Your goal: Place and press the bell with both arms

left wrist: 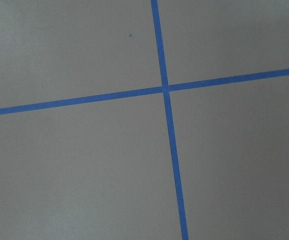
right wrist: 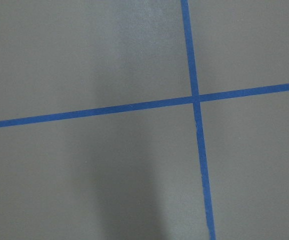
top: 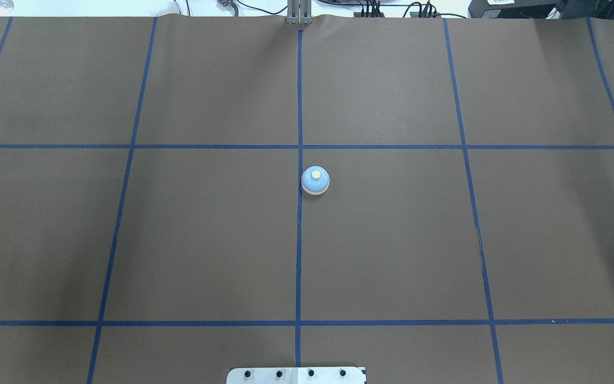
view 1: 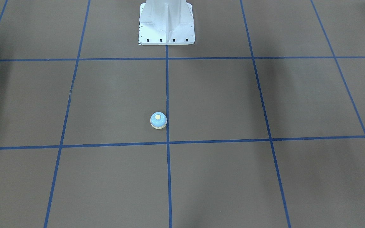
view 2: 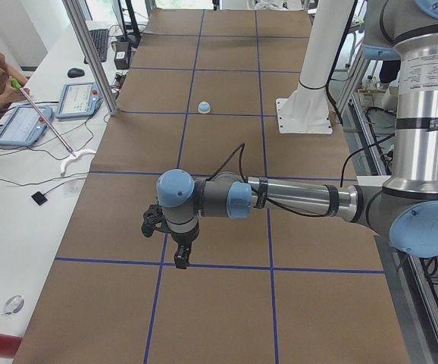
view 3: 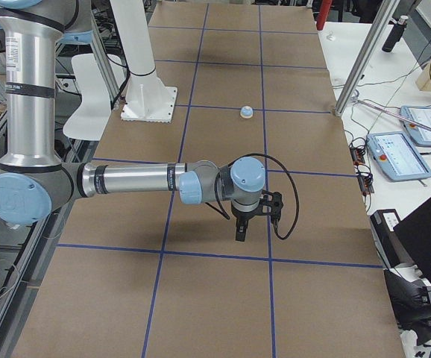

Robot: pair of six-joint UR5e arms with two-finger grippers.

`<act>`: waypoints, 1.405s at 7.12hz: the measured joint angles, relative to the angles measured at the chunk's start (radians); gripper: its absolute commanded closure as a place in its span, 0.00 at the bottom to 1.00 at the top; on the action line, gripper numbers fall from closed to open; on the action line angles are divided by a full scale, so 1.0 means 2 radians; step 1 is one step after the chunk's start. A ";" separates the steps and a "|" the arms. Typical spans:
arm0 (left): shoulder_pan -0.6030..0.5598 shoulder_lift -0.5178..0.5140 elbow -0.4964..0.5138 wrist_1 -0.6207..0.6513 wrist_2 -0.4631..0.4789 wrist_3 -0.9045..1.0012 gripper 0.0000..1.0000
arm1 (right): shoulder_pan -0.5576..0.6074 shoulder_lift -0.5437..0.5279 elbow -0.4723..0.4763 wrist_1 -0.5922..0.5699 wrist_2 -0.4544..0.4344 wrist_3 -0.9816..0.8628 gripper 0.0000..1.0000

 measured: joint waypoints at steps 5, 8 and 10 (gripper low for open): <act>0.000 0.002 -0.002 0.000 0.021 0.002 0.00 | 0.013 -0.014 0.033 -0.094 -0.012 -0.101 0.00; 0.000 0.008 -0.001 -0.006 0.022 0.059 0.00 | 0.015 -0.021 0.010 -0.094 -0.010 -0.136 0.00; 0.000 0.009 -0.001 -0.007 0.022 0.069 0.00 | 0.015 -0.021 0.003 -0.094 -0.009 -0.154 0.00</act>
